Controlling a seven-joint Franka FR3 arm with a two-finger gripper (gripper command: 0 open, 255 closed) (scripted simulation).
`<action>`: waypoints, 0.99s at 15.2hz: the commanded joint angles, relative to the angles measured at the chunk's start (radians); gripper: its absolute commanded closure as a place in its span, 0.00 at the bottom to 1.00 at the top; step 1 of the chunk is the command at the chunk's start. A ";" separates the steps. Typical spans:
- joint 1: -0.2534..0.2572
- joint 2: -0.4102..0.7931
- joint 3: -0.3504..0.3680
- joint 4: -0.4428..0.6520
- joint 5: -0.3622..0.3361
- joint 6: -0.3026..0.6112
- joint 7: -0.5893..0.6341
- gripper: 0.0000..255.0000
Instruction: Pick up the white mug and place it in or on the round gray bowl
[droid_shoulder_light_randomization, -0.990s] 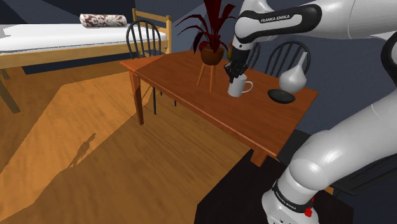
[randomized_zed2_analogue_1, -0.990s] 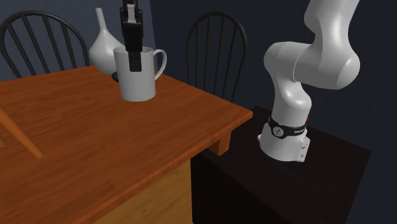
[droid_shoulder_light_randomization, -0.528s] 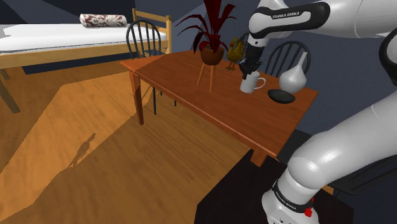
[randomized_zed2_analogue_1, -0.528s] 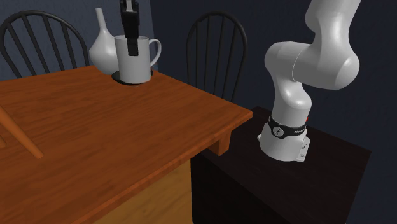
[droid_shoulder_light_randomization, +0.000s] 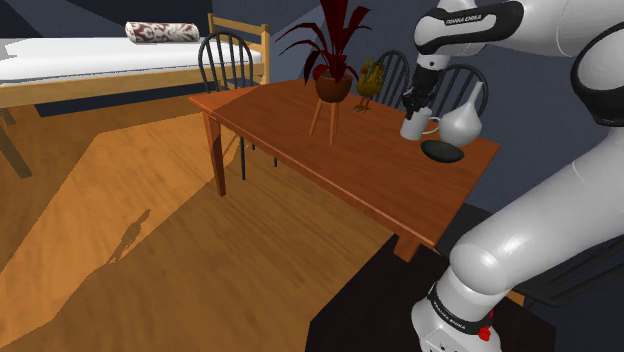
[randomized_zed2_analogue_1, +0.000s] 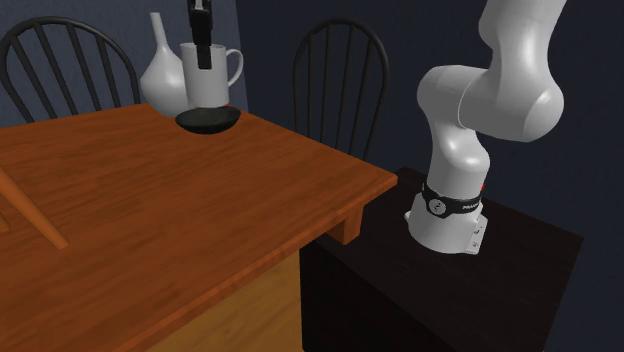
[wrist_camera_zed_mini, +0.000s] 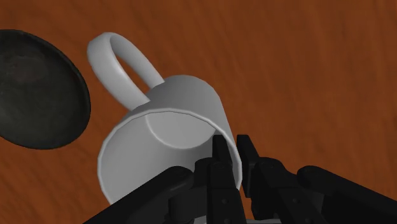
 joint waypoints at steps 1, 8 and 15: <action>-0.015 0.019 -0.037 0.024 0.005 -0.001 -0.056 1.00; -0.063 0.154 -0.171 0.180 0.072 -0.028 -0.264 1.00; -0.156 0.370 -0.290 0.407 0.227 -0.090 -0.500 1.00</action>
